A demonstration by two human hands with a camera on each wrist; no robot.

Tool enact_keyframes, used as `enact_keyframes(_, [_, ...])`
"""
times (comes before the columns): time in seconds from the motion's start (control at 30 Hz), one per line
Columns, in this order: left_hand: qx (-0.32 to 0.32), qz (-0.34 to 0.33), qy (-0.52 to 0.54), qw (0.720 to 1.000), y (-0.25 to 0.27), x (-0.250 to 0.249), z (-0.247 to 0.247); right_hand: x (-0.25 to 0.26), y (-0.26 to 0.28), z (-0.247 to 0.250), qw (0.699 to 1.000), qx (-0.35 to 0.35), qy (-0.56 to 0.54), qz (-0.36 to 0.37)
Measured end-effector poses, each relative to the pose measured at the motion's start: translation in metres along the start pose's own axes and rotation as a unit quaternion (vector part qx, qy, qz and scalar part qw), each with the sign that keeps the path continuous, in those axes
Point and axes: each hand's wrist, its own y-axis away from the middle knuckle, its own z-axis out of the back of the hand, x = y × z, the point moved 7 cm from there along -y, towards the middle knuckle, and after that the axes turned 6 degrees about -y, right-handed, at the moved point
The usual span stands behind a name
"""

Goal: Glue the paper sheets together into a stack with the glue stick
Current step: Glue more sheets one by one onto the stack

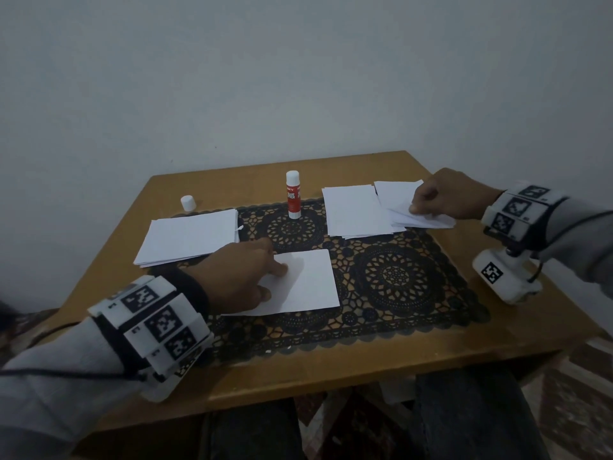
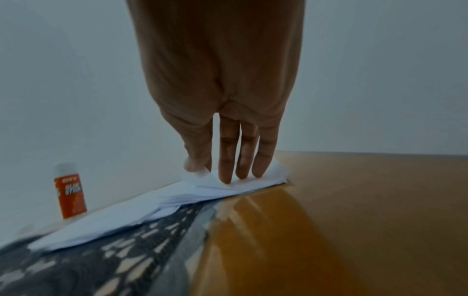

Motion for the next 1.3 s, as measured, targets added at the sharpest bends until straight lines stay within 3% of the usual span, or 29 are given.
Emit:
enact_keyframes(0.17, [0.001, 0.0, -0.009, 1.0, 0.004, -0.003, 0.001, -0.009, 0.001, 0.008, 0.994, -0.056, -0.09, -0.041])
enact_keyframes(0.23, [-0.004, 0.002, 0.005, 1.0, 0.005, -0.003, 0.002, -0.004, 0.001, 0.019, 0.992, -0.11, -0.046, -0.031])
enact_keyframes(0.4, [-0.025, 0.031, 0.116, 0.992, 0.012, 0.004, 0.013, 0.057, 0.014, 0.051, 0.975, -0.201, 0.056, 0.079])
enact_keyframes(0.53, [-0.155, 0.057, 0.188, 0.968, 0.021, 0.02, 0.036, 0.126, 0.045, 0.062, 0.959, -0.226, -0.011, 0.173])
enact_keyframes(0.63, [-0.211, 0.073, 0.365, 0.904, 0.025, 0.036, 0.044, 0.161, 0.066, 0.057, 0.951, -0.187, -0.165, 0.181])
enact_keyframes(0.73, [-0.167, 0.101, 0.613, 0.766, 0.027, 0.038, 0.037, 0.173, 0.071, 0.038, 0.924, -0.103, -0.341, 0.137])
enact_keyframes(0.8, [-0.146, 0.082, 0.654, 0.738, 0.029, 0.035, 0.036, 0.169, 0.066, 0.025, 0.906, -0.075, -0.405, 0.099])
enact_keyframes(0.9, [-0.169, 0.101, 0.644, 0.74, 0.034, 0.039, 0.034, 0.155, 0.057, 0.004, 0.893, -0.049, -0.446, 0.033])
enact_keyframes(1.0, [-0.205, 0.141, 0.637, 0.73, 0.036, 0.053, 0.027, 0.138, 0.052, -0.028, 0.905, 0.016, -0.423, -0.039])
enact_keyframes(1.07, [-0.204, 0.164, 0.62, 0.74, 0.037, 0.065, 0.017, 0.135, 0.053, -0.045, 0.912, 0.058, -0.403, -0.05])
enact_keyframes(1.13, [-0.182, 0.179, 0.569, 0.782, 0.034, 0.072, 0.008, 0.134, 0.053, -0.057, 0.92, 0.091, -0.377, -0.056])
enact_keyframes(1.23, [-0.133, 0.219, 0.378, 0.89, 0.032, 0.071, 0.006, 0.132, 0.05, -0.075, 0.939, 0.136, -0.309, -0.059])
enact_keyframes(1.3, [-0.11, 0.227, 0.305, 0.918, 0.03, 0.07, 0.004, 0.13, 0.047, -0.086, 0.95, 0.156, -0.264, -0.057])
